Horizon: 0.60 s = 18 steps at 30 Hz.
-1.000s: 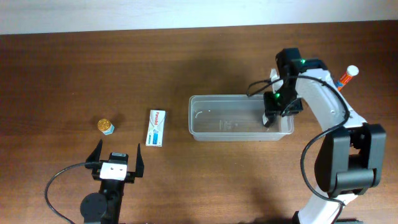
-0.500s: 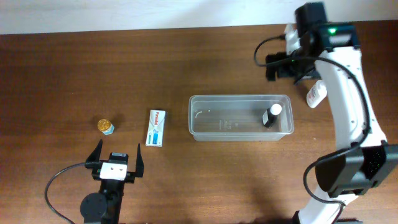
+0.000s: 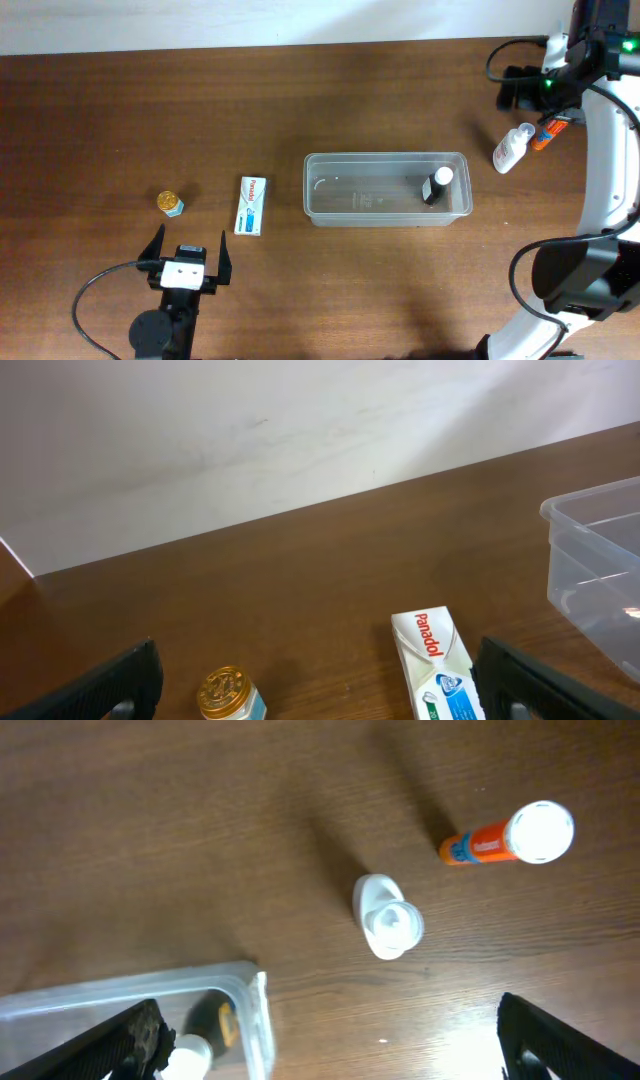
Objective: Pack container
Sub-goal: 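Move the right gripper over the white lotion bottle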
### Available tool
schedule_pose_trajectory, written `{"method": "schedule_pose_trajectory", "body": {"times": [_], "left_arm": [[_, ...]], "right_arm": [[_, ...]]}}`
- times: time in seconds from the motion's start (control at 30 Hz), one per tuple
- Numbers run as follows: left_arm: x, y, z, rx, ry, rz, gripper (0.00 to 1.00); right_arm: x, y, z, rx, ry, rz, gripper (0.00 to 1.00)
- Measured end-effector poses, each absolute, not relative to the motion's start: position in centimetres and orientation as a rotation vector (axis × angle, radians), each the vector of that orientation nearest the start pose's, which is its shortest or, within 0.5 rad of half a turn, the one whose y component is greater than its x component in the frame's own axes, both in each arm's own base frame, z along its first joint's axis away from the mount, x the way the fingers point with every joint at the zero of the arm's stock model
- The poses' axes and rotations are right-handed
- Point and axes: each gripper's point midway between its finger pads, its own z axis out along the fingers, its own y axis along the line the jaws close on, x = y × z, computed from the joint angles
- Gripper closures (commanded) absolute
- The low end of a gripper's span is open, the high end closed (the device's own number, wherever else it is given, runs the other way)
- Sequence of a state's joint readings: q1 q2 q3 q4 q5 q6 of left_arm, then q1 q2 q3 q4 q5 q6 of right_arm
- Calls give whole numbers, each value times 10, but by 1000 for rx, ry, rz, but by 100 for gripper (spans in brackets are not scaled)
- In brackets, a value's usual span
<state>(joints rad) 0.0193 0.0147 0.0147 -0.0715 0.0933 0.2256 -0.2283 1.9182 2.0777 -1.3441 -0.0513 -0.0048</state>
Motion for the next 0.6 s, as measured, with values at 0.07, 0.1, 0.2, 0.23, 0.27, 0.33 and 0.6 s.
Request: {"method": "schedule_pose_trajectory", "body": {"times": [0.07, 0.1, 0.2, 0.23, 0.27, 0.33, 0.6], "left_arm": [[246, -11, 160, 240, 1626, 111, 1], [246, -11, 160, 240, 1626, 111, 1], [246, -11, 160, 240, 1626, 111, 1], [246, -11, 160, 240, 1626, 111, 1], [246, -11, 160, 240, 1626, 111, 1], [246, -11, 160, 240, 1626, 111, 1], [246, -11, 160, 240, 1626, 111, 1]], "right_arm": [[424, -94, 232, 214, 2747, -10, 2], [424, -95, 231, 171, 2752, -15, 2], [423, -98, 225, 75, 2764, -35, 2], [423, -99, 223, 56, 2767, -39, 2], [423, -99, 219, 32, 2772, -39, 2], [422, -98, 211, 4, 2791, -36, 1], [430, -100, 161, -32, 2902, -2, 2]]}}
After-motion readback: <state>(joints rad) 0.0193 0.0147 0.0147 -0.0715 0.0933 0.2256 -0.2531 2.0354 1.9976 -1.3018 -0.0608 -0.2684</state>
